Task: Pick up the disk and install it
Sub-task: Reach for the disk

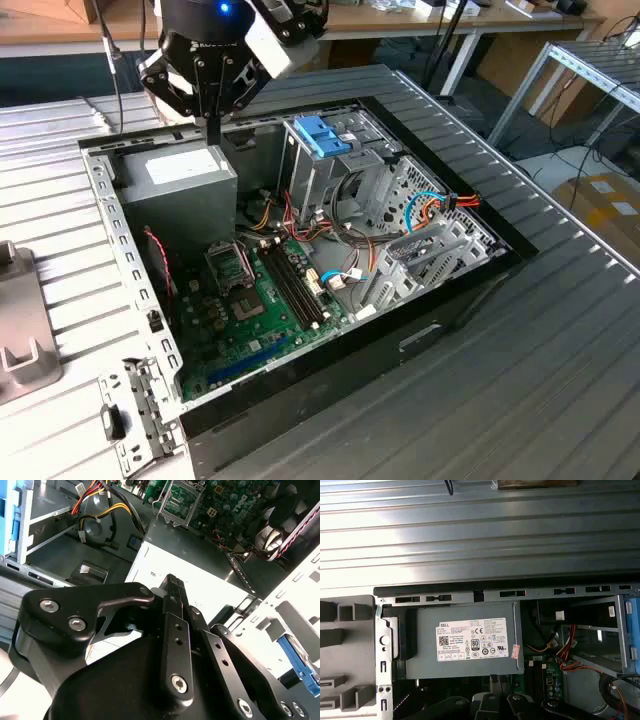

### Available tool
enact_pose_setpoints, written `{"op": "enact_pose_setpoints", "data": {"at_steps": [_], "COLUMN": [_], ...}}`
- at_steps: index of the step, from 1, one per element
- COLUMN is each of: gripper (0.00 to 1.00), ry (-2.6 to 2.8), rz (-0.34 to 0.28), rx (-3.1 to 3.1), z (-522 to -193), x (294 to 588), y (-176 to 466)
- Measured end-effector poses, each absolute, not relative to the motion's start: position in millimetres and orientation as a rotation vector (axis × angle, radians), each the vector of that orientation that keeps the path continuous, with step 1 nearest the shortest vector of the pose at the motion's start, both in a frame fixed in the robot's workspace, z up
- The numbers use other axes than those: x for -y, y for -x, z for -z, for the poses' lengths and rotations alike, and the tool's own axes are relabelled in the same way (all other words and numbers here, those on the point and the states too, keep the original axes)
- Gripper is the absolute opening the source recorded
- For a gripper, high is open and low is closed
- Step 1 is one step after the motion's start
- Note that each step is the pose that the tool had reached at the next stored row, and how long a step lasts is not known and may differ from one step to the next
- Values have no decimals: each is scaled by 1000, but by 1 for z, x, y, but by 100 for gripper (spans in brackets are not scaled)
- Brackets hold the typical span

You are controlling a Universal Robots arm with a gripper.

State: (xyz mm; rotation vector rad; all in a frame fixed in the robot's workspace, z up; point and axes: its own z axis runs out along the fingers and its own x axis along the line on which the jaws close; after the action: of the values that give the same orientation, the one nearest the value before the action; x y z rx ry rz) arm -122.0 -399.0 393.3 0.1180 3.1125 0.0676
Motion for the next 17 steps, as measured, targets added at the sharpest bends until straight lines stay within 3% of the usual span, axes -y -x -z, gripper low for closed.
{"op": "enact_pose_setpoints", "data": {"at_steps": [17], "gripper": [10], "ry": [-118], "rz": [-68], "rx": [-3112], "z": [-393], "x": [399], "y": [128]}}
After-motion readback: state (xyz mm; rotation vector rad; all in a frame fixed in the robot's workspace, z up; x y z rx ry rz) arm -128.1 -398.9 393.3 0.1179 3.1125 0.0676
